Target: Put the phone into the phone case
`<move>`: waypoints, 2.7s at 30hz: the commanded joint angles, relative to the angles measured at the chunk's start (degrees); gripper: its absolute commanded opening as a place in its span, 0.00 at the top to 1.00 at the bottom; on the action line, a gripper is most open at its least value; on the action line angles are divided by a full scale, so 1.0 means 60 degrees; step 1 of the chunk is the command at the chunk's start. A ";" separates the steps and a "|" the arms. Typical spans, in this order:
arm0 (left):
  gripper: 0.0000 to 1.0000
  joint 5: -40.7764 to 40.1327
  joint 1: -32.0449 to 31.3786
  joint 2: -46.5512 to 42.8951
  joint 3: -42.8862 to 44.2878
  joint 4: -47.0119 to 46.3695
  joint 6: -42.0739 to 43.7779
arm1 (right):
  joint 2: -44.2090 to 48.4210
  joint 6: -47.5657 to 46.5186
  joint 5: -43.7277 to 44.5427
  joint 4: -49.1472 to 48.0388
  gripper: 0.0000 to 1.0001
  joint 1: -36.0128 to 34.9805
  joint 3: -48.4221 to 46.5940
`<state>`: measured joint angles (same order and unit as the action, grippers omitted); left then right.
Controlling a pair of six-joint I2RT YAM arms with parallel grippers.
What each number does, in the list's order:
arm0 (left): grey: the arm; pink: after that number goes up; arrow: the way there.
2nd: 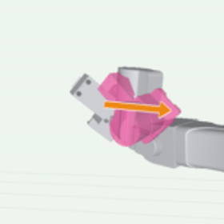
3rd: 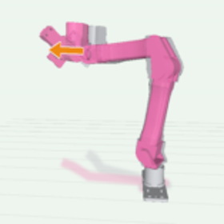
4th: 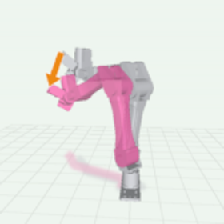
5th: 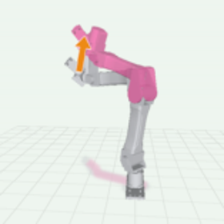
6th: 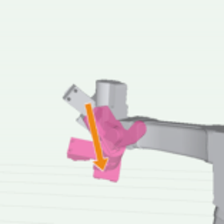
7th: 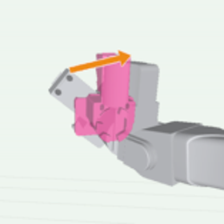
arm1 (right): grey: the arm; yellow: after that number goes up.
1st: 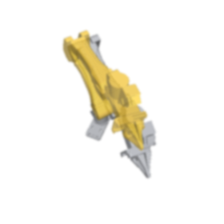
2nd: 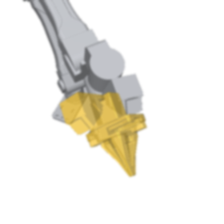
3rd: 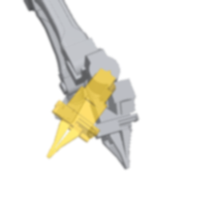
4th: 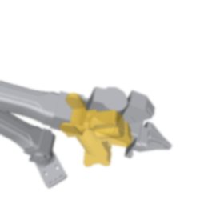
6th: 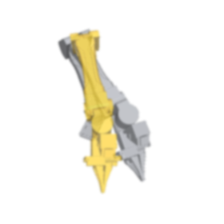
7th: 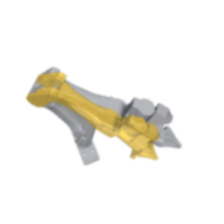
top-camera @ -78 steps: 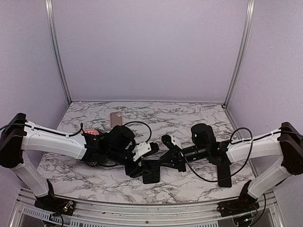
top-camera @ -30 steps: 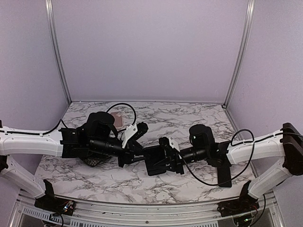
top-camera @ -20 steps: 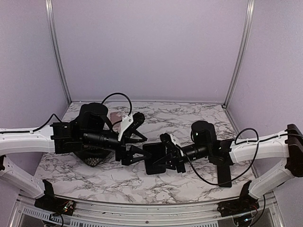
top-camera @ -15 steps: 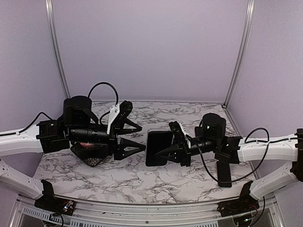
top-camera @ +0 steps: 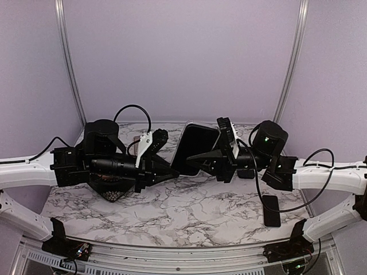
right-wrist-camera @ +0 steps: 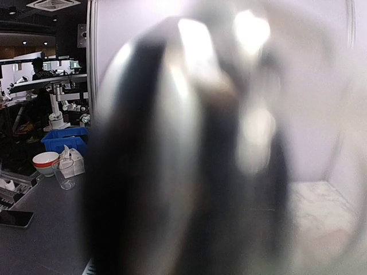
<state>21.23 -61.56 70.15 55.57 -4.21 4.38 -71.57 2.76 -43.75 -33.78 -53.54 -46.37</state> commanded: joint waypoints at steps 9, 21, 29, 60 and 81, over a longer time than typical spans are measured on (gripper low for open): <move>0.47 0.0098 -0.0038 0.0227 0.0170 -0.1072 -0.0065 | -0.0019 -0.0225 -0.0043 0.0163 1.00 -0.0261 -0.0775; 1.00 0.0146 -0.0082 0.0139 0.0131 -0.1333 -0.0301 | 0.0119 -0.0837 0.0013 0.1335 0.73 -0.0351 -0.1031; 1.00 0.0405 -0.0082 -0.0351 -0.0132 -0.1899 -0.0522 | 0.0837 -0.1033 0.0417 0.2279 0.59 -0.0083 -0.0092; 0.84 -0.0356 -0.0082 -0.0203 0.0761 -0.1965 -0.0456 | 0.0092 -0.1310 -0.0238 0.2820 1.00 -0.0142 -0.0900; 1.00 -0.0417 -0.0095 -0.0213 0.0699 -0.1965 -0.0381 | 0.0291 -0.1597 -0.0085 0.3551 0.95 -0.0144 -0.0979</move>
<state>20.56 -62.37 69.04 59.29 -13.91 1.32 -71.50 -6.07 -43.68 -12.36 -53.84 -48.86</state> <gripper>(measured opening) 0.054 0.075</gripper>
